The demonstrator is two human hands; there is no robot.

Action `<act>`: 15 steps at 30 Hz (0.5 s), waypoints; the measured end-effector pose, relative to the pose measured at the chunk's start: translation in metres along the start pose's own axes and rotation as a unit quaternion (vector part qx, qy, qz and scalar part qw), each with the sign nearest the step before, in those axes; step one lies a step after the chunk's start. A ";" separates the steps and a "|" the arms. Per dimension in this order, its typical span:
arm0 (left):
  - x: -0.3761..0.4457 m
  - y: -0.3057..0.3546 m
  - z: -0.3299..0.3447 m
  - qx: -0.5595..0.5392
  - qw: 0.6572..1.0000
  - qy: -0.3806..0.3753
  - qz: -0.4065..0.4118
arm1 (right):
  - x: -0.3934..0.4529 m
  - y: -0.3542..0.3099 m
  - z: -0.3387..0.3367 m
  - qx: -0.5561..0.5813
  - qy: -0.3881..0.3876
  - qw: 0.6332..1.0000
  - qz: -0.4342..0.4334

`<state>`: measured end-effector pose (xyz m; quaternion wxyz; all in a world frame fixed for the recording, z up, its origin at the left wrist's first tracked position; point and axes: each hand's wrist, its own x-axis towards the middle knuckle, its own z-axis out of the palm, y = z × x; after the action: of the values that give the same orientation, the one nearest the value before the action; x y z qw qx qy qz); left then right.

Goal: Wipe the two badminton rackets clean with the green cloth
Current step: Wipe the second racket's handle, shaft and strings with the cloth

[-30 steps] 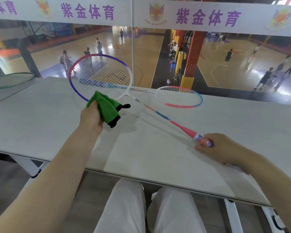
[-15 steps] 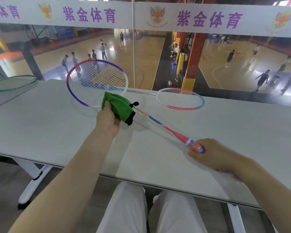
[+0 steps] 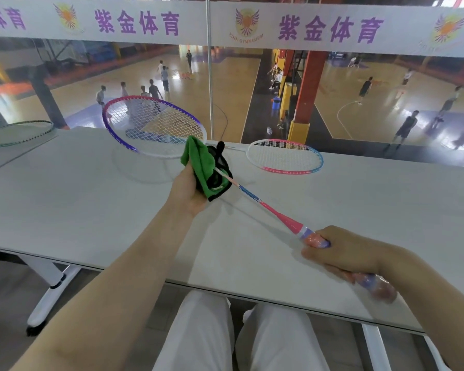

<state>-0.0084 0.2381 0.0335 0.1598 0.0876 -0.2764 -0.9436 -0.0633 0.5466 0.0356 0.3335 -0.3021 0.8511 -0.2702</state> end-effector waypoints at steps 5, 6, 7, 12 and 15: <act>0.002 -0.005 0.003 -0.064 0.997 -0.032 -0.012 | -0.001 -0.004 -0.001 0.023 -0.020 0.999 0.009; 0.003 -0.007 0.004 -0.076 0.996 -0.035 -0.006 | 0.000 -0.005 -0.001 0.021 -0.017 1.000 0.010; 0.005 -0.010 0.005 -0.074 0.997 -0.031 0.013 | 0.001 -0.006 0.000 0.014 -0.011 1.000 0.013; 0.001 -0.023 0.011 -0.035 0.994 0.078 0.075 | 0.005 -0.001 0.003 -0.083 0.080 0.993 0.019; -0.005 -0.035 0.014 -0.034 0.995 0.079 0.052 | 0.006 -0.005 0.008 -0.097 0.099 0.990 0.019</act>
<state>-0.0164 0.2748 0.0266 0.2330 0.1420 -0.2350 -0.9329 -0.0594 0.5374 0.0321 0.2220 -0.2890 0.9075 -0.2089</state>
